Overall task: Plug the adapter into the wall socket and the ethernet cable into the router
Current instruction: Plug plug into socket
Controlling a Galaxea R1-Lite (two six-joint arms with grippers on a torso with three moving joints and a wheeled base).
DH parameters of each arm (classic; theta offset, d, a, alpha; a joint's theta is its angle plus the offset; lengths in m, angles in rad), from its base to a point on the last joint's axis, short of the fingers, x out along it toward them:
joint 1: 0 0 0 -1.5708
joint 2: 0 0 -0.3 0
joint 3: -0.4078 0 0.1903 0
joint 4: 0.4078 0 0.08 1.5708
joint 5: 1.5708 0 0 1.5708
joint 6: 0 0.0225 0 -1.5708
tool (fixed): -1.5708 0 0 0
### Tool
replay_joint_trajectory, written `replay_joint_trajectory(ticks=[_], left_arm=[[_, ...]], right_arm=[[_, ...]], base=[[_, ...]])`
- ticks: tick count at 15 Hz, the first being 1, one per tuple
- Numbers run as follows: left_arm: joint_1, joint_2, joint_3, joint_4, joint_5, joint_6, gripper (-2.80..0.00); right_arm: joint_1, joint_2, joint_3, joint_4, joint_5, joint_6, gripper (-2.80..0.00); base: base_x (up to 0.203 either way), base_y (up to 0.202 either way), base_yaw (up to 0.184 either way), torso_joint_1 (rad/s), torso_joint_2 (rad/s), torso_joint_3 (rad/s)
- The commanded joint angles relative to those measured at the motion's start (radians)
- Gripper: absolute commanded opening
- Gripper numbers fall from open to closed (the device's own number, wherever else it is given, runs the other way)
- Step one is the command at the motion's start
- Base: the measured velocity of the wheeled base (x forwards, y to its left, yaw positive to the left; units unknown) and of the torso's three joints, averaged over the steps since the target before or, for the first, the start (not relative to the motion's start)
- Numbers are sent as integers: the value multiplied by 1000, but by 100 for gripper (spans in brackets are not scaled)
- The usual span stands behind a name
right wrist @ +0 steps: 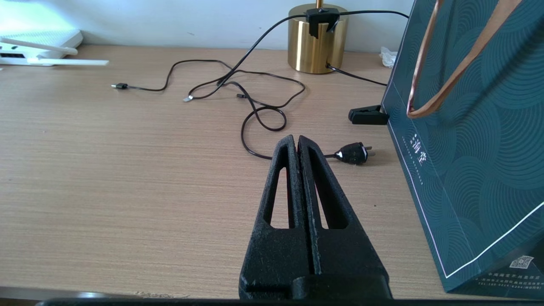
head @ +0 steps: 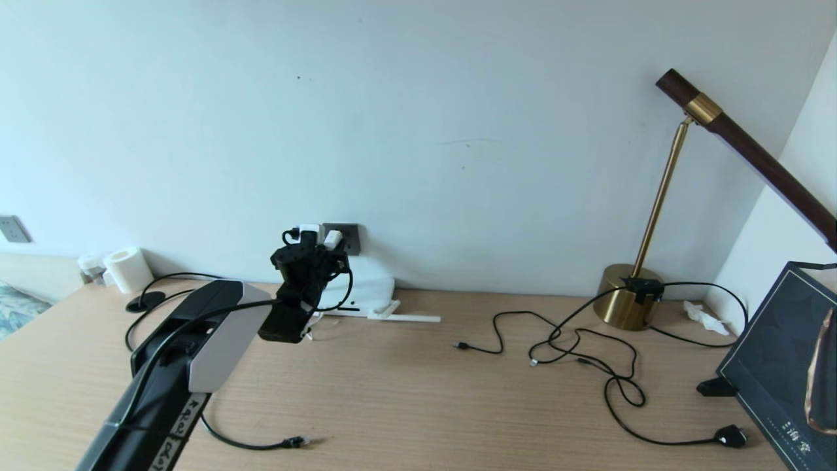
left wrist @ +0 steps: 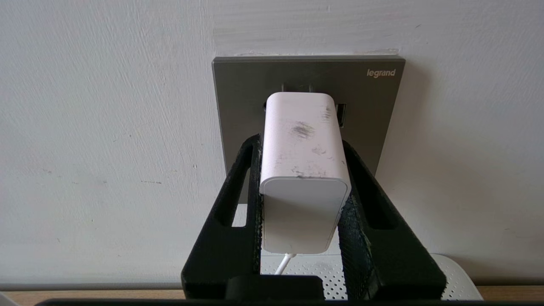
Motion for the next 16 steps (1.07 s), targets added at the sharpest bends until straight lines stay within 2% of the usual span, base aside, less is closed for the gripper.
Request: replay_joint_trajectory(ticks=[1,16], left_arm=[[0,2,3,-6,1,1,-280],[0,-7,6,34,0,1,-280]], right_arm=[[0,0,0,1,0,0,-280],[0,0,0,1,0,0,-280]], base=[[0,0,0,0,0,0],[0,0,0,0,0,0]])
